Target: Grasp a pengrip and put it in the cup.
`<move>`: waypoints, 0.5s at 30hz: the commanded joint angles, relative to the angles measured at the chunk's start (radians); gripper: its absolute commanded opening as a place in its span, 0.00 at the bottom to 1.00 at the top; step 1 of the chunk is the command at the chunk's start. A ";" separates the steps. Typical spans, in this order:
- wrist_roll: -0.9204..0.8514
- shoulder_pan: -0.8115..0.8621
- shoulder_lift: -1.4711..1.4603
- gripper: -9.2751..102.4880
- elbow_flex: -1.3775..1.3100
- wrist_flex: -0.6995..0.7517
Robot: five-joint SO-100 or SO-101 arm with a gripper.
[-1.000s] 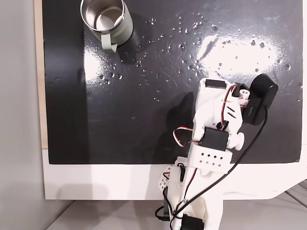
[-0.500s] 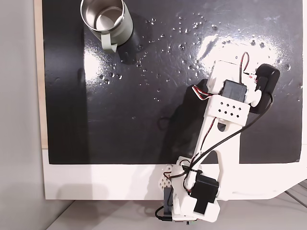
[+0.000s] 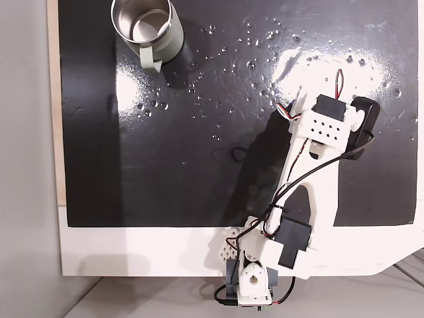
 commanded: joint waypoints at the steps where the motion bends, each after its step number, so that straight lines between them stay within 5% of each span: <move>1: 0.006 0.018 -0.023 0.24 -0.074 0.005; 8: 0.014 0.041 -0.123 0.22 -0.118 0.000; 15: 0.025 0.052 -0.144 0.08 -0.118 -0.011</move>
